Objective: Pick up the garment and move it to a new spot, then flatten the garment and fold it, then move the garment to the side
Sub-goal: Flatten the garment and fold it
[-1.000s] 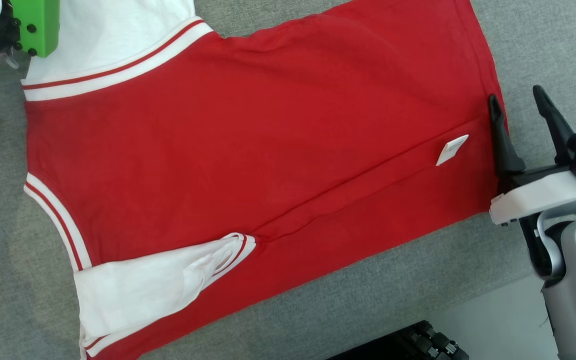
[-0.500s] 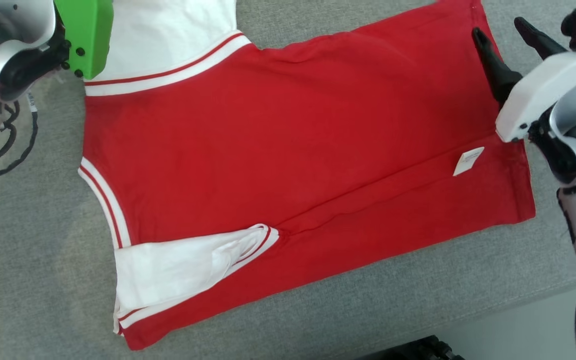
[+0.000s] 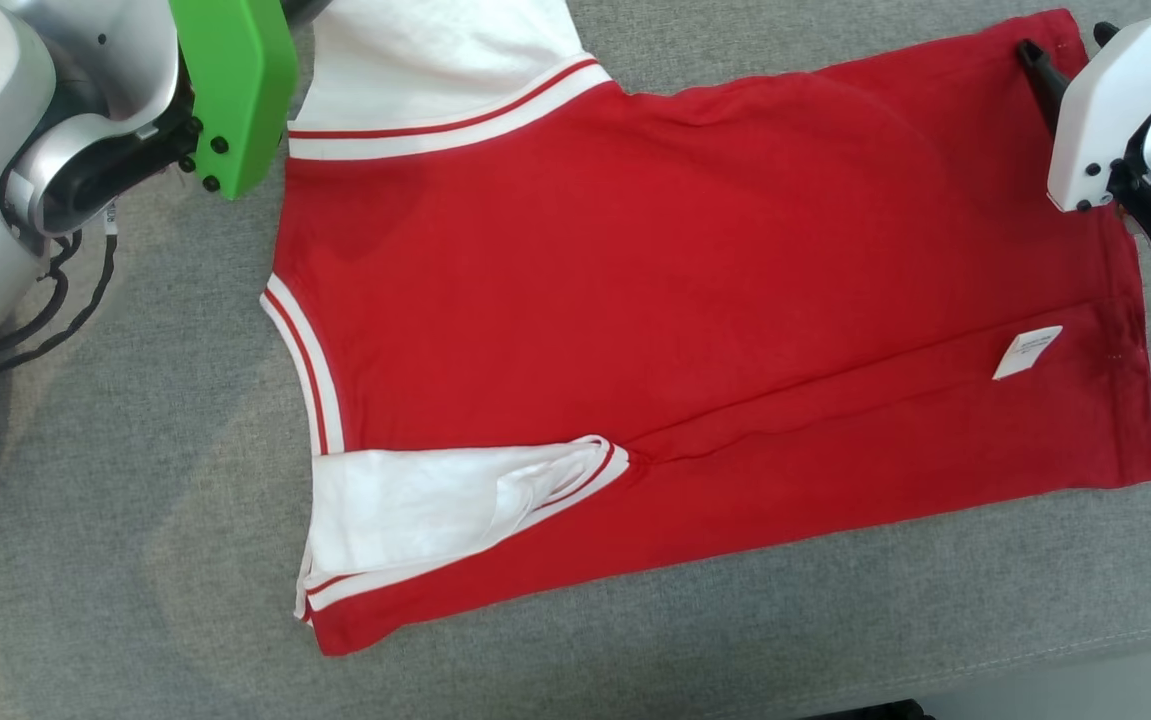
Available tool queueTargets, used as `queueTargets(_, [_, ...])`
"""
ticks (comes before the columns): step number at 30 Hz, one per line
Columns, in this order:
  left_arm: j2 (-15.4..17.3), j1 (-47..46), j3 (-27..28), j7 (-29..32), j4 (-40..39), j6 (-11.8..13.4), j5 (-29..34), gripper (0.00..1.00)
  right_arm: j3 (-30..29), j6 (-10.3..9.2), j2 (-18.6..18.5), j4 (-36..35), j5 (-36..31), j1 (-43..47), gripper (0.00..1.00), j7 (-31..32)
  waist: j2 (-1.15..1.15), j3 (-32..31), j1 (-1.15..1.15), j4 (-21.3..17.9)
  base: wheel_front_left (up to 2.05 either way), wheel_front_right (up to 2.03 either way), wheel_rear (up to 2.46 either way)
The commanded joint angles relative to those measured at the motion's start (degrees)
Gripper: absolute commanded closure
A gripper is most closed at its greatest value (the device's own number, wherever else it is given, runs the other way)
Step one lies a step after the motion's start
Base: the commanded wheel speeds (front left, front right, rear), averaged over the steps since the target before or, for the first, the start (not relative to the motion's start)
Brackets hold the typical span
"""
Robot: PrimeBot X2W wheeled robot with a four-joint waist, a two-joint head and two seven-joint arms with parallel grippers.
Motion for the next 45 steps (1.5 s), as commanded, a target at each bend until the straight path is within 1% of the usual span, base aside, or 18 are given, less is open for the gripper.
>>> queueTargets(1, [0.5,-1.0,-0.3,-0.4,-0.2,0.0,-0.4,1.00,0.0,-0.06,0.1,1.1,-0.2,-0.9,0.16,-0.3,0.00,0.1,0.00,0.5,0.00,0.00,0.00])
queueTargets(2, [0.7,-1.0,-0.4,-0.5,-0.1,0.0,-0.7,1.00,0.0,-0.06,0.3,1.9,-0.2,-1.1,0.16,-0.6,0.00,0.1,0.00,0.6,0.00,0.00,0.00])
queueTargets(3, [0.8,-1.0,-0.5,-0.6,0.0,0.0,-0.8,1.00,0.0,-0.06,0.3,2.4,-0.1,-1.3,0.23,-0.8,0.00,0.1,0.00,0.6,0.00,0.00,0.00])
queueTargets(4, [0.9,-1.0,-0.6,-0.6,0.0,0.0,-1.0,1.00,-0.1,-0.06,0.5,3.1,0.2,-1.6,0.33,-1.0,0.00,0.1,0.00,0.7,0.00,0.00,0.00])
queueTargets(5, [1.0,-1.0,-0.7,-0.8,0.1,0.0,-1.1,1.00,-0.1,-0.06,0.6,3.6,0.4,-1.7,0.51,-1.2,0.00,0.1,0.00,0.8,0.00,0.00,0.00])
queueTargets(6, [1.1,-0.9,-0.9,-1.0,0.3,0.0,-1.3,1.00,0.0,-0.06,0.6,4.2,0.5,-1.8,0.66,-1.5,0.00,0.1,0.00,0.8,0.00,0.00,0.00])
queueTargets(7, [1.2,-0.8,-1.0,-1.1,0.4,0.0,-1.4,1.00,0.2,-0.06,0.6,4.5,0.7,-1.8,0.85,-1.8,0.00,0.0,0.00,0.9,0.00,0.00,0.00])
queueTargets(8, [1.2,-0.6,-1.2,-1.3,0.6,0.0,-1.5,1.00,0.4,-0.06,0.4,4.9,0.7,-2.0,1.00,-2.4,0.00,-0.2,0.00,0.9,0.00,0.00,0.00])
queueTargets(15, [1.0,-0.5,-2.1,-5.1,1.7,0.0,-0.5,1.00,1.2,-0.06,-0.4,5.9,1.0,-2.4,1.00,-5.1,0.00,-2.1,0.00,0.6,0.00,0.00,0.00])
queueTargets(20, [0.8,-1.8,-1.6,-11.5,3.6,0.0,0.6,1.00,-0.7,-0.06,-0.5,5.9,2.2,-3.4,1.00,-8.5,0.00,-3.2,0.00,0.5,0.00,0.00,0.00])
queueTargets(22, [0.3,-1.8,-1.0,-13.8,5.1,0.0,-0.2,1.00,-1.7,-0.06,-0.5,5.9,3.1,-3.7,1.00,-9.8,0.00,-3.5,0.00,0.7,0.00,0.00,0.00])
queueTargets(25, [0.3,-1.6,-0.9,-14.8,6.5,0.0,-1.6,1.00,-2.5,-0.06,-0.4,5.8,4.7,-3.6,1.00,-10.8,0.00,-4.1,0.00,1.0,0.00,0.00,0.00])
queueTargets(29, [1.1,0.8,-1.3,-15.4,5.2,0.0,-4.6,1.00,-2.2,-0.06,-1.4,5.4,7.3,-0.7,1.00,-10.4,0.00,-5.1,0.00,1.9,0.00,0.00,0.00])
queueTargets(33, [4.5,5.3,-0.8,-19.3,0.7,0.2,-6.2,1.00,-3.4,-0.06,-1.5,3.8,11.2,2.6,1.00,-11.5,0.00,-6.5,0.00,2.6,0.00,0.00,0.00])
queueTargets(36, [7.5,10.1,-1.1,-21.5,-4.4,1.4,-7.6,1.00,-4.0,-0.06,-2.3,2.0,13.8,5.6,1.00,-11.8,0.00,-7.5,0.00,3.2,0.00,0.00,0.00])
queueTargets(39, [11.1,15.6,-1.1,-24.3,-10.6,4.0,-9.0,1.00,-4.5,-0.06,-3.2,0.2,15.7,8.9,1.00,-12.3,0.00,-8.7,0.00,3.9,0.00,0.00,0.00])
queueTargets(42, [13.5,20.4,-0.9,-26.8,-16.6,6.8,-11.0,1.00,-5.1,-0.06,-4.3,-1.4,17.4,11.9,1.00,-11.8,0.00,-9.4,0.00,4.4,0.00,0.00,0.00])
queueTargets(45, [16.2,24.2,-1.5,-28.7,-22.5,9.7,-10.6,1.00,-5.5,-0.06,-5.5,-3.0,17.7,15.0,1.00,-11.3,0.00,-9.9,0.00,4.7,0.00,0.00,0.00])
